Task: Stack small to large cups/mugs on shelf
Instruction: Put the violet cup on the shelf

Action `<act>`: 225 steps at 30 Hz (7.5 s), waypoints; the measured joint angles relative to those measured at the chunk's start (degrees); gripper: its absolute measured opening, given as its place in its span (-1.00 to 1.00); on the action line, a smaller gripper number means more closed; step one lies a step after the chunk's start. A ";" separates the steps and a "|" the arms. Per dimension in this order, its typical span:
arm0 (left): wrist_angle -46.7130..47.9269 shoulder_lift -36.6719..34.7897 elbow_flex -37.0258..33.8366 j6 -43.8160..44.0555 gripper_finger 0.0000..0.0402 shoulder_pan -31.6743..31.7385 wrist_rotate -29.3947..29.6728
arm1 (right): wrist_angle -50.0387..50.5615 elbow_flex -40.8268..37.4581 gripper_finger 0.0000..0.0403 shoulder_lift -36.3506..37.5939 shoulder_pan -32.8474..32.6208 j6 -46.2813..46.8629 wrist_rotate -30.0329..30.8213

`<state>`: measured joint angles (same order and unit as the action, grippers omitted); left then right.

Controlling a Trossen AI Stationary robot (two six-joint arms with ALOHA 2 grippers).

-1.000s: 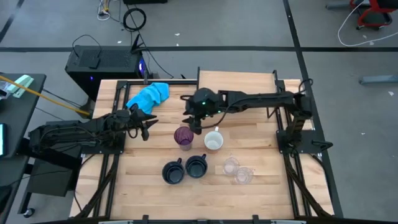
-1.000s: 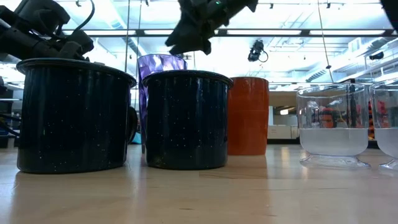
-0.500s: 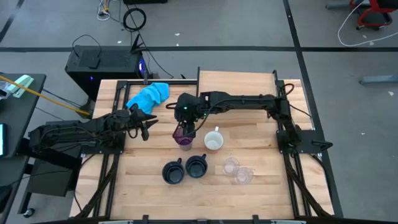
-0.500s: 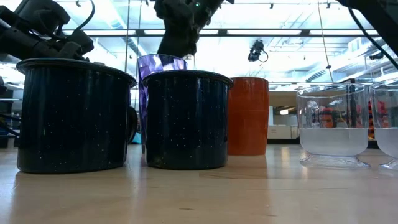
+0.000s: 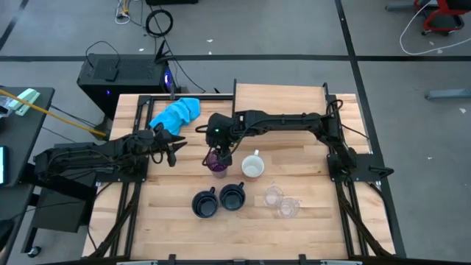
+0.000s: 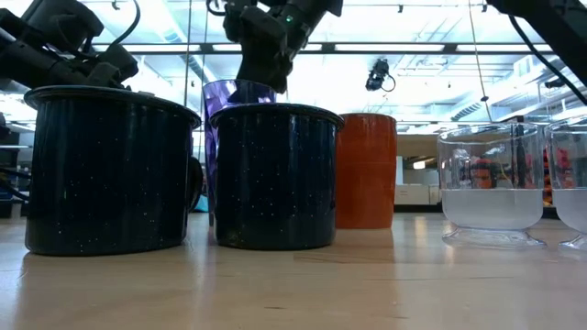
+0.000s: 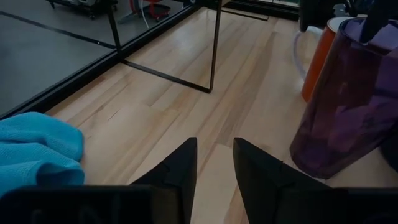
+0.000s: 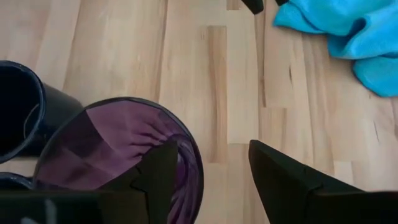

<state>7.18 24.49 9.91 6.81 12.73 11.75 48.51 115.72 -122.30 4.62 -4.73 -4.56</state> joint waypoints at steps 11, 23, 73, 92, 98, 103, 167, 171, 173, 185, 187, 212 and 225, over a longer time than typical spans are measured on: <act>0.00 0.00 0.00 0.04 -0.44 -0.02 -0.01 | 1.91 -0.11 0.00 -1.87 0.00 0.79 -0.44; 0.00 0.00 0.00 1.15 -0.44 0.00 0.00 | 1.63 -0.09 -0.04 -2.95 0.38 1.53 -0.70; 0.14 0.00 0.00 1.05 -0.45 -0.01 0.00 | 2.76 -0.11 -0.95 -1.68 2.65 1.41 -0.42; 0.12 -0.01 0.00 1.02 -0.41 -0.01 0.00 | 10.14 2.79 -0.95 -1.12 3.42 1.51 -1.73; 0.04 0.00 0.00 0.90 -0.37 -0.02 0.02 | 13.25 5.70 -0.97 -1.12 3.65 1.17 -1.70; 0.02 0.00 0.00 0.90 -0.35 -0.02 0.02 | 16.14 8.60 -0.95 -1.12 3.63 0.42 -1.73; -0.09 -0.02 -0.01 1.19 -0.27 -0.01 0.04 | 37.73 18.93 -0.94 12.77 19.24 4.65 6.25; -0.09 0.00 -0.02 1.16 -0.28 0.00 0.04 | 37.64 18.82 -0.95 11.82 22.33 4.22 6.08; -0.09 -0.01 -0.02 1.11 -0.27 -0.02 0.04 | 37.79 18.82 -0.95 11.47 23.51 4.14 5.87; -0.09 -0.02 -0.02 0.98 -0.26 -0.02 0.04 | 38.69 18.82 -0.93 10.86 25.49 3.21 3.46; -0.09 0.00 -0.02 0.95 -0.27 0.00 0.04 | 38.69 18.82 -0.93 10.86 25.51 3.21 2.86; -0.09 0.00 -0.02 1.52 -0.24 -0.02 0.04 | 38.32 18.82 -0.92 10.86 25.24 4.76 1.09; -0.04 -0.02 -0.02 1.55 -0.22 0.00 0.02 | 36.43 16.05 -0.83 10.90 25.09 4.81 1.79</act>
<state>7.14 24.47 9.89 8.36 12.73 11.77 84.94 131.78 -111.39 29.71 0.08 -2.77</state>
